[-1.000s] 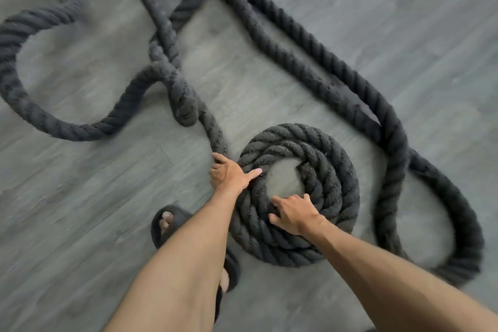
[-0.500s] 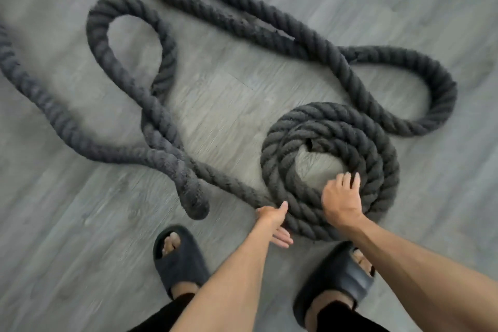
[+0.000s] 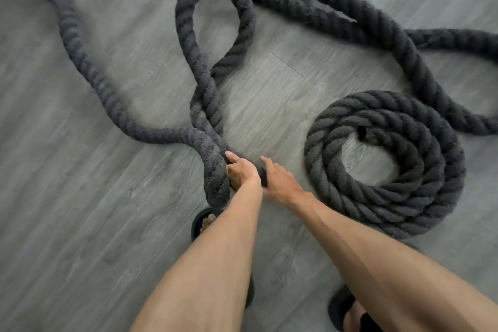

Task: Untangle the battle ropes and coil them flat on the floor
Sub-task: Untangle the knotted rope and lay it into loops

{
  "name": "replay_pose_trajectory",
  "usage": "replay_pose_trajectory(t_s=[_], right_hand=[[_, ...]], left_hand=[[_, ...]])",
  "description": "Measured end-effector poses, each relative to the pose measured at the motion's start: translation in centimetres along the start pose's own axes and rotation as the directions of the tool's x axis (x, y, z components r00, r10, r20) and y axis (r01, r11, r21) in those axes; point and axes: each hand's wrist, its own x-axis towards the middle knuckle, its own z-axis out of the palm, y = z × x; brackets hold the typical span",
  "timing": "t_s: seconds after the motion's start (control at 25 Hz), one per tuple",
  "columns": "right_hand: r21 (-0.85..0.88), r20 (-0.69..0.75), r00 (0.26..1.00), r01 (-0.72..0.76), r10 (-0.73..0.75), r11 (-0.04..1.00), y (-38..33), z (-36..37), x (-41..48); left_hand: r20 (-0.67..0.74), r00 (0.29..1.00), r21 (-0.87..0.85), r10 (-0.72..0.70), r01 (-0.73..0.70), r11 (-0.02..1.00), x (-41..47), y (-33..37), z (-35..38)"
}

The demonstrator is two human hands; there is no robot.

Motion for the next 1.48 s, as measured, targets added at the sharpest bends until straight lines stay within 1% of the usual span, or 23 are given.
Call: replay_pose_trajectory(t_s=[0.08,0.16,0.24,0.32,0.4,0.48,0.68,0.76,0.88,0.92,0.96,1.0,1.04,1.08,1.12,1.16,1.2,1.24,1.32,1.36,1.4,1.44,1.48], right_hand=[[-0.038,-0.054,0.998,0.024,-0.026,0.999,-1.2,0.9,0.5],[0.009,-0.188,0.981,0.053,-0.050,0.999,-1.6,0.8,-0.9],[0.073,-0.282,0.959,0.050,-0.027,0.996,-1.3,-0.4,-3.2],[0.125,-0.299,0.953,-0.003,0.041,0.992,-0.7,-2.2,-6.7],[0.129,-0.294,0.950,-0.070,0.106,0.989,0.6,-3.4,-10.3],[0.077,-0.282,0.942,-0.168,0.183,0.983,2.7,-4.1,-13.9],[-0.084,-0.143,0.919,-0.381,0.367,0.921,9.5,-5.3,-21.0],[-0.096,-0.102,0.911,-0.408,0.399,0.908,11.0,-5.6,-22.1],[-0.013,0.041,0.945,-0.324,0.325,0.946,11.7,-5.4,-20.9],[0.034,0.101,0.954,-0.287,0.282,0.957,11.8,-5.0,-20.5],[0.076,0.117,0.963,-0.251,0.241,0.965,12.1,-4.6,-20.1],[0.105,0.085,0.972,-0.225,0.217,0.969,12.6,-4.4,-19.9],[0.067,-0.021,0.981,-0.190,0.192,0.979,13.6,-4.5,-19.8],[-0.050,-0.161,0.974,-0.171,0.161,0.984,15.3,-4.9,-19.7],[-0.211,-0.277,0.956,-0.163,0.101,0.964,17.1,-5.5,-19.3],[-0.359,-0.320,0.947,-0.149,0.028,0.921,18.9,-6.2,-18.9],[-0.470,-0.315,0.948,-0.120,-0.039,0.874,20.4,-6.6,-18.1],[-0.547,-0.283,0.955,-0.080,-0.094,0.833,21.3,-6.9,-17.2],[-0.580,-0.192,0.972,0.000,-0.136,0.815,21.4,-6.4,-14.3],[-0.564,-0.163,0.980,0.000,-0.112,0.826,20.9,-6.0,-12.9],[-0.542,-0.147,0.987,-0.024,-0.066,0.840,20.4,-5.6,-11.6],[-0.500,-0.140,0.990,-0.047,-0.027,0.865,19.8,-5.4,-10.7],[-0.424,-0.124,0.992,-0.073,0.022,0.903,19.4,-5.4,-10.1]], left_hand=[[-0.003,1.000,-0.071,0.012,-0.012,0.997,2.6,0.9,-1.3],[0.028,0.999,-0.030,0.022,-0.021,0.999,5.3,1.4,-3.1],[0.122,0.992,0.027,0.002,-0.006,1.000,6.4,1.2,-5.1],[0.223,0.975,0.110,0.001,-0.026,0.994,5.3,0.2,-6.0],[0.294,0.955,0.237,0.032,-0.105,0.966,2.9,-0.8,-6.3],[0.326,0.944,0.275,0.045,-0.140,0.951,-0.2,-0.8,-6.5],[0.533,0.840,0.257,-0.107,-0.040,0.965,-7.3,-0.2,-5.8],[0.588,0.792,0.321,-0.164,-0.043,0.946,-10.5,-1.8,-4.6],[0.649,0.728,0.303,-0.221,0.019,0.953,-15.0,-5.2,-1.2],[0.628,0.754,0.226,-0.195,0.064,0.972,-15.8,-6.4,0.1],[0.564,0.811,0.160,-0.154,0.076,0.984,-16.1,-7.3,0.9],[0.473,0.877,0.125,-0.085,0.029,0.992,-15.9,-8.3,1.8],[0.358,0.934,0.152,-0.013,-0.045,0.987,-15.6,-8.8,2.2],[0.230,0.971,0.213,0.061,-0.112,0.971,-15.1,-9.4,2.5],[0.113,0.979,0.294,0.170,-0.196,0.935,-14.9,-9.8,2.8],[0.039,0.946,0.403,0.321,-0.309,0.862,-14.7,-10.2,3.1],[0.019,0.878,0.509,0.477,-0.420,0.752,-14.5,-10.7,3.5],[0.066,0.793,0.581,0.605,-0.524,0.623,-13.9,-11.9,4.2],[0.190,0.667,0.695,0.721,-0.610,0.381,-12.5,-14.6,5.0],[0.273,0.572,0.734,0.773,-0.644,0.217,-11.8,-15.4,5.0],[0.384,0.427,0.746,0.819,-0.666,-0.003,-11.2,-15.6,5.0],[0.490,0.310,0.711,0.815,-0.683,-0.168,-10.3,-15.3,5.0],[0.532,0.250,0.647,0.809,-0.736,-0.199,-9.4,-14.6,5.4]])
